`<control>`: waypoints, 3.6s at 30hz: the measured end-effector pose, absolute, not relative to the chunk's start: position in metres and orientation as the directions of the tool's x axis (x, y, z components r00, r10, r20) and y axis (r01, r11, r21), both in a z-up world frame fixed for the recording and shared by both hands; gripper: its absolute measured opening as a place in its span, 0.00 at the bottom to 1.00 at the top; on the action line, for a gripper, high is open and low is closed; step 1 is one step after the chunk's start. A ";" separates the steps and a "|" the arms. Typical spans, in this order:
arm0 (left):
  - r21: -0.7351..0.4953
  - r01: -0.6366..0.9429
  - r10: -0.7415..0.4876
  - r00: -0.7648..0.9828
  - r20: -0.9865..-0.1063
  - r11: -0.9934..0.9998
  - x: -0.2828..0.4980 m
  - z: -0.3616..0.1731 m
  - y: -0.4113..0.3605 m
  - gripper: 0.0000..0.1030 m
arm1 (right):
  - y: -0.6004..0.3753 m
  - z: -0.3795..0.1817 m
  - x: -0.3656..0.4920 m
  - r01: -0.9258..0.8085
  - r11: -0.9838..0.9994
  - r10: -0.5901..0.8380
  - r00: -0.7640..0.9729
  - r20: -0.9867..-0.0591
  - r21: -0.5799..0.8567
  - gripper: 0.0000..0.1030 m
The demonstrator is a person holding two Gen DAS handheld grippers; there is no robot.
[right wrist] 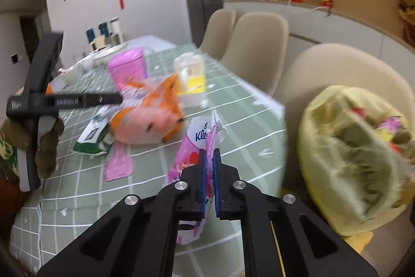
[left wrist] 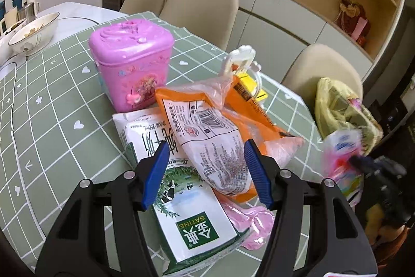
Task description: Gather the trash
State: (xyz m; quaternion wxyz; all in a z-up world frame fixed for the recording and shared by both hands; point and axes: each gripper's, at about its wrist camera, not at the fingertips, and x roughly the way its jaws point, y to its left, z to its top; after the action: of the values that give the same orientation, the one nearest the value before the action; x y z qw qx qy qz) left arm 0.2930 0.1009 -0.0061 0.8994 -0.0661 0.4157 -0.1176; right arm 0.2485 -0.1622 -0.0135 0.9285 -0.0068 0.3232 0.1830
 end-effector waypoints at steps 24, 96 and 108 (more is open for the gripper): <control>-0.160 0.366 -0.371 0.635 -0.677 0.917 0.271 0.015 0.060 0.08 | -0.190 -0.012 0.235 -0.310 0.943 0.324 0.771 -0.549 0.122 0.07; -0.061 0.632 -0.484 0.525 -0.700 0.773 0.368 0.038 -0.283 0.04 | -0.439 0.064 0.202 0.080 0.995 -0.049 0.921 -0.386 0.065 0.07; -0.015 0.693 -0.442 0.444 -0.779 0.721 0.368 0.002 -0.329 0.05 | -0.461 0.045 0.221 0.082 0.980 0.002 0.909 -0.418 0.181 0.07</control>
State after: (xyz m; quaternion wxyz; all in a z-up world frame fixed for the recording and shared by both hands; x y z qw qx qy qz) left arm 0.3681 -0.3287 0.0016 0.8354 0.1552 0.4033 -0.3397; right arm 0.2215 -0.4607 0.0453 0.9720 0.0976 0.2129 -0.0206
